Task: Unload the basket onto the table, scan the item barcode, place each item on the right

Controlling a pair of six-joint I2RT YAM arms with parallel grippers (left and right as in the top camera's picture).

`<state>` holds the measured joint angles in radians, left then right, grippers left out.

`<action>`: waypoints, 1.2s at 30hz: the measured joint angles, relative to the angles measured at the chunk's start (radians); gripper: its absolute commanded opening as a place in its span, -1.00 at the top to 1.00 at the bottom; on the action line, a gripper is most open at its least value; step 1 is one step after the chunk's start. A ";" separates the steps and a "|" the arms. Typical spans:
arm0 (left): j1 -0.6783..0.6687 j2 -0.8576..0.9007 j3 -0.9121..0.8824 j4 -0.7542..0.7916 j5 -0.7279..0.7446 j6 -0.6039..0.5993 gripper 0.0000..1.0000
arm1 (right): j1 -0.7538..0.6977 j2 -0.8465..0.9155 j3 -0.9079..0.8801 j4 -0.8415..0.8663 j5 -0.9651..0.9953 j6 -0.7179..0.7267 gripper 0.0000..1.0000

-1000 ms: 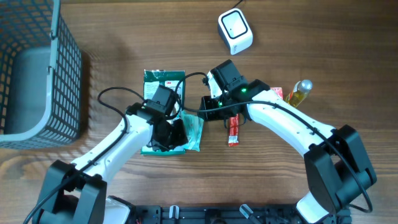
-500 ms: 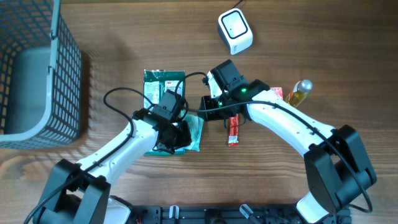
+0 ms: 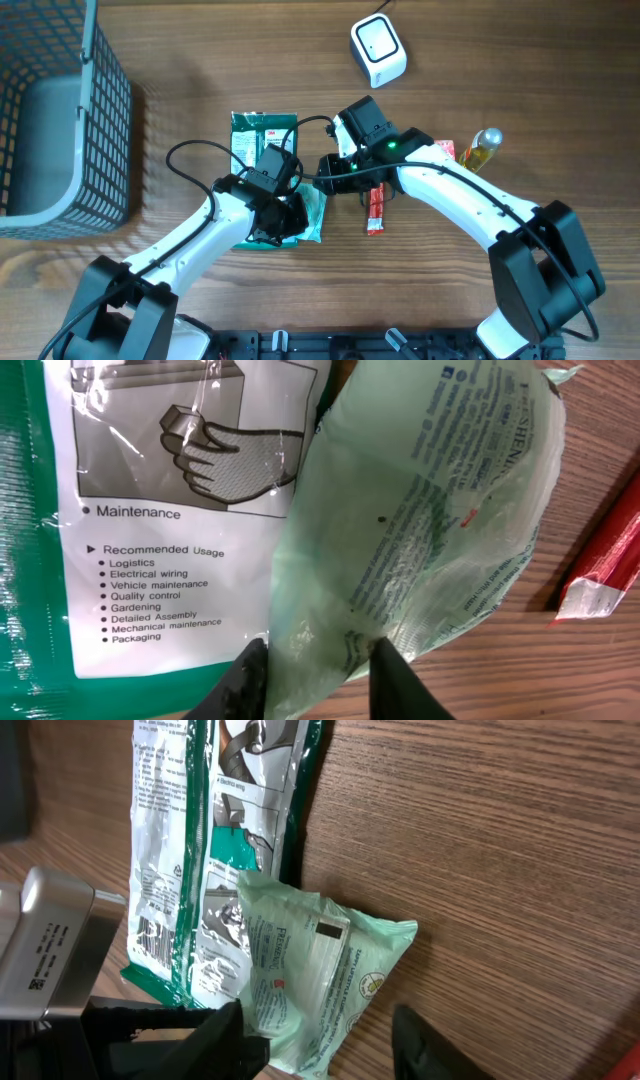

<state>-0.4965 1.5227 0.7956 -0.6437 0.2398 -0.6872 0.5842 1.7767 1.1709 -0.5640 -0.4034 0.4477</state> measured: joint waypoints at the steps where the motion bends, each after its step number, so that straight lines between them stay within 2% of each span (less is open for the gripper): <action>1: 0.000 0.000 0.000 0.002 -0.003 -0.002 0.92 | 0.000 0.000 0.000 0.000 0.000 0.000 -0.30; 9: 0.000 0.000 0.000 0.013 -0.034 -0.004 0.92 | 0.000 0.000 0.000 0.001 0.039 0.056 -0.29; 12: 0.000 0.000 0.000 0.029 -0.039 -0.004 0.92 | 0.000 0.000 0.000 0.000 0.046 0.070 -0.12; 13: 0.000 0.000 0.000 0.039 -0.041 -0.004 0.92 | 0.000 0.000 0.000 0.000 0.047 0.072 0.00; 14: 0.000 0.000 0.000 0.051 -0.045 -0.004 0.92 | 0.000 0.000 0.000 0.000 0.048 0.079 0.23; 15: 0.000 0.000 0.000 0.064 -0.048 -0.004 0.92 | 0.000 0.000 0.000 0.000 0.049 0.083 0.32; 24: -0.021 0.000 0.000 0.088 -0.035 0.027 0.92 | -0.042 -0.013 0.000 -0.025 -0.014 0.041 0.35; 29: -0.063 0.000 -0.002 0.134 -0.006 0.035 0.92 | -0.050 -0.045 0.000 -0.042 -0.077 -0.001 0.87; 36: -0.082 0.001 -0.002 0.129 -0.018 0.035 0.92 | -0.056 -0.047 0.000 -0.054 -0.094 -0.008 0.91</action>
<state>-0.5781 1.5234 0.7937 -0.5152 0.2218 -0.6518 0.5282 1.7302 1.1709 -0.6178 -0.4976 0.4397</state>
